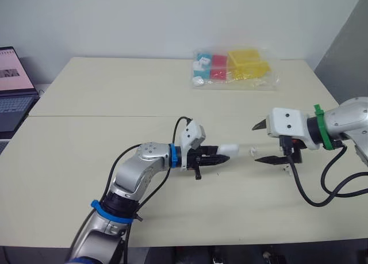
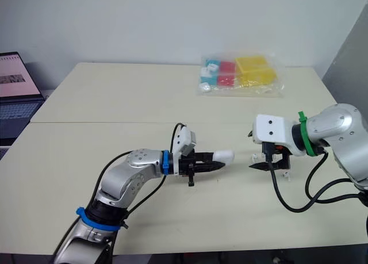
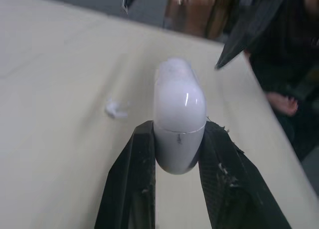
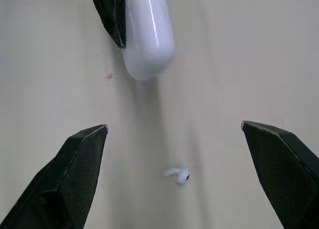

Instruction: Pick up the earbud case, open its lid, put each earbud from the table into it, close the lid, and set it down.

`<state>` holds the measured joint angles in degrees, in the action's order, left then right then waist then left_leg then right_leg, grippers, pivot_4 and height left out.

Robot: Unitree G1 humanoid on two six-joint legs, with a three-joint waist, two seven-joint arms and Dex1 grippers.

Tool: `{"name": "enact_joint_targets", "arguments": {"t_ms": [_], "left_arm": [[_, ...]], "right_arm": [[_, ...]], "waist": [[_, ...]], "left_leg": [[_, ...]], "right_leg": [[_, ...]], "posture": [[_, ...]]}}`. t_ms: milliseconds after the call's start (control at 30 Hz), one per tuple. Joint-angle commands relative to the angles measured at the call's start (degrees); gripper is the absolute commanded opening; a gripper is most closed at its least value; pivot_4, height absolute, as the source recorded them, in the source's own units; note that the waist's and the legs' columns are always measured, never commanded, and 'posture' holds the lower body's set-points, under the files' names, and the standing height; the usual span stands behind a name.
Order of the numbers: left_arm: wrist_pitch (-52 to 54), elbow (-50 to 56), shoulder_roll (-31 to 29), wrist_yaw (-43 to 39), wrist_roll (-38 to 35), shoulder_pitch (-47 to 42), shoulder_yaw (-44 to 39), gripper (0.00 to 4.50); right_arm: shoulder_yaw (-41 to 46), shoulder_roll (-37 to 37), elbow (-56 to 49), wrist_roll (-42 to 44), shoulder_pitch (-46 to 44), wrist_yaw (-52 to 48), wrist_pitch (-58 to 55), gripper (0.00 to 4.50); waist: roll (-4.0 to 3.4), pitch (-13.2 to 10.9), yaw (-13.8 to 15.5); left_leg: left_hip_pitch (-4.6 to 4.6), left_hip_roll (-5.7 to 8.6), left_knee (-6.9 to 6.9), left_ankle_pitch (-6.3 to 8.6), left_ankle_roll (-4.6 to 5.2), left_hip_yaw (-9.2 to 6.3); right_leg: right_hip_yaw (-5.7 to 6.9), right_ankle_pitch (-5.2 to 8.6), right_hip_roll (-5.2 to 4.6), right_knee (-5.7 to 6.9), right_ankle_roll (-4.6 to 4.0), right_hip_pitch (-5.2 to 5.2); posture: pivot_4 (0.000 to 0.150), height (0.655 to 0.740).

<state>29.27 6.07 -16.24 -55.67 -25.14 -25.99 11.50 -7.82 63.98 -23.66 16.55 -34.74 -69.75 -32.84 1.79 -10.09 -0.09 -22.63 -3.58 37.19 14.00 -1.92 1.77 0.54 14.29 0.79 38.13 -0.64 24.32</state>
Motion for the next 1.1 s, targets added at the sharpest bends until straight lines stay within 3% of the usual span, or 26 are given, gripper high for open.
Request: {"name": "enact_joint_targets", "arguments": {"t_ms": [33,267,1100], "left_arm": [[-6.21,-0.3,0.16,-0.68,0.5,0.53,-1.34,0.81],[-13.25,-1.83,0.65,-1.64,2.72,-0.58,0.11,0.81],[-15.84,-0.73,-1.54,-3.95,4.73,-0.21,2.62,0.81]], "right_arm": [[6.45,-0.75,-2.67,1.68,1.99,1.83,2.81,4.5],[3.11,-10.27,-5.99,-1.16,1.73,9.66,4.63,4.5],[-0.64,-14.47,-1.87,-4.37,-3.57,12.02,1.45,4.5]], "waist": [[0.0,0.0,-0.01],[0.01,0.01,-0.08],[0.01,0.01,-0.11]], "left_leg": [[0.03,0.0,0.0,0.0,0.0,0.0],[0.31,0.0,0.01,-0.01,-0.02,0.02],[0.36,0.0,0.01,-0.01,-0.02,0.06]], "right_leg": [[-0.01,0.0,0.0,0.01,0.0,-0.02],[-0.04,-0.02,0.0,0.17,0.0,-0.21],[-0.08,-0.01,0.01,0.29,-0.02,-0.17]], "posture": [[0.15,0.74],[0.15,0.74],[0.15,0.74]]}}
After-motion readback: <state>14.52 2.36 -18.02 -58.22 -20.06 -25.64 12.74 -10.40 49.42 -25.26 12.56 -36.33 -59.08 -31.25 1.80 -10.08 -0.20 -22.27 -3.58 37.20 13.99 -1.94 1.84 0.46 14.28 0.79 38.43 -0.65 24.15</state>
